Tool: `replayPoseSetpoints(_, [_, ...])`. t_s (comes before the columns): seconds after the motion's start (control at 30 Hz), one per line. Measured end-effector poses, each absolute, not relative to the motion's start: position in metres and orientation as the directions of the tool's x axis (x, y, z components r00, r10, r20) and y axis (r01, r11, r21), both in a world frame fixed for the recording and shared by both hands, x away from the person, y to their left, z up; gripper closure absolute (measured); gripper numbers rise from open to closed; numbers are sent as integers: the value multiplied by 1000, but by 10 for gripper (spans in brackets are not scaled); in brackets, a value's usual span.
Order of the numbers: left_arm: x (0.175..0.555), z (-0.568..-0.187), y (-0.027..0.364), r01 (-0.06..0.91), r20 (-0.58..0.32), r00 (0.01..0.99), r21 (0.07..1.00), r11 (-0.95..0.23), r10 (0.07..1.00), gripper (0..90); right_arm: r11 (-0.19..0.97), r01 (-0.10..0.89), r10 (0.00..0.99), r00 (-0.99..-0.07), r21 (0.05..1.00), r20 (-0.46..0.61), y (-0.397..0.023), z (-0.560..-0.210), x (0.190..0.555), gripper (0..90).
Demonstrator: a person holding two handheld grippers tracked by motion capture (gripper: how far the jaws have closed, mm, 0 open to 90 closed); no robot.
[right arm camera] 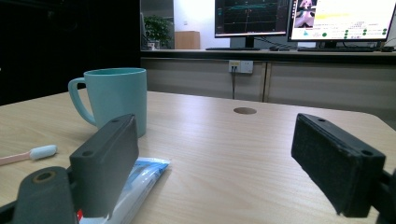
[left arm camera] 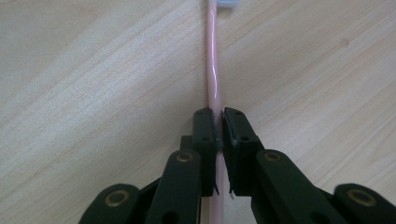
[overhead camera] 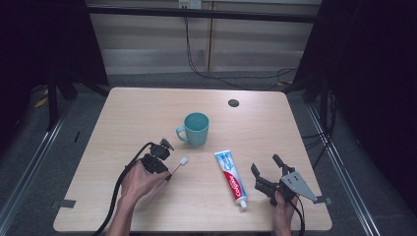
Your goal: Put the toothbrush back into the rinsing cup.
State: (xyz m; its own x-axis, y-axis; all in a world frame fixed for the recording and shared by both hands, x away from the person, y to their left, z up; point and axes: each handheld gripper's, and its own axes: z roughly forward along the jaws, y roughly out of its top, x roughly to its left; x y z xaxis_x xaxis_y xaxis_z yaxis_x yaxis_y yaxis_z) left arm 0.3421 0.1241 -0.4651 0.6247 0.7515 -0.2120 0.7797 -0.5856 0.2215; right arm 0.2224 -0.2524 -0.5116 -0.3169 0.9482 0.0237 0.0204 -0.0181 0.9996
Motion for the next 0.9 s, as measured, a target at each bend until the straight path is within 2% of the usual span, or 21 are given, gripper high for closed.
replayPoseSetpoints(0.27, [343,-467,115,767,-182,640,192,-612,746,841,-17,19,948,-317,1000,22,-252,-512,222,143])
replayPoseSetpoints(0.37, [343,-468,118,774,-227,632,218,-594,741,843,-18,20,948,-317,1000,23,-252,-512,222,143])
replayPoseSetpoints(0.9, [336,-453,133,788,-316,608,357,-502,729,842,-20,22,948,-317,1000,26,-252,-512,222,143])
